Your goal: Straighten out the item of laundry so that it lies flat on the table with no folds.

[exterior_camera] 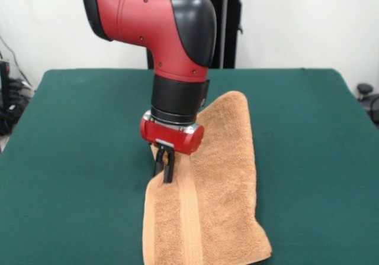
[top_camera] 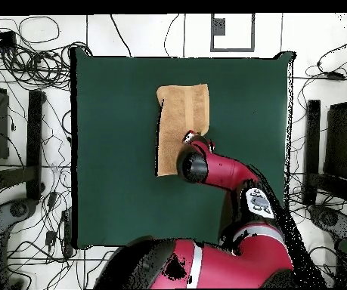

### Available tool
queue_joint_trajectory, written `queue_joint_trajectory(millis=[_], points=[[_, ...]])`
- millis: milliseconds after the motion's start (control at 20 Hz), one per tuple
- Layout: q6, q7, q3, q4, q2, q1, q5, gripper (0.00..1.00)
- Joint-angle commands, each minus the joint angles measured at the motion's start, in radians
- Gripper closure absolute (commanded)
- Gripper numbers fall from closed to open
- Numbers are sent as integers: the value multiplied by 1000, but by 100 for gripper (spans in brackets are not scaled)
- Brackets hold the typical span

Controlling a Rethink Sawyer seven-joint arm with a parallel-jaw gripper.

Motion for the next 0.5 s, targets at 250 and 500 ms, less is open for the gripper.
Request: queue_joint_trajectory(millis=[250,500], points=[[207,129,70,187,-89,-53,36,100],[302,118,113,230,-175,-74,57,100]])
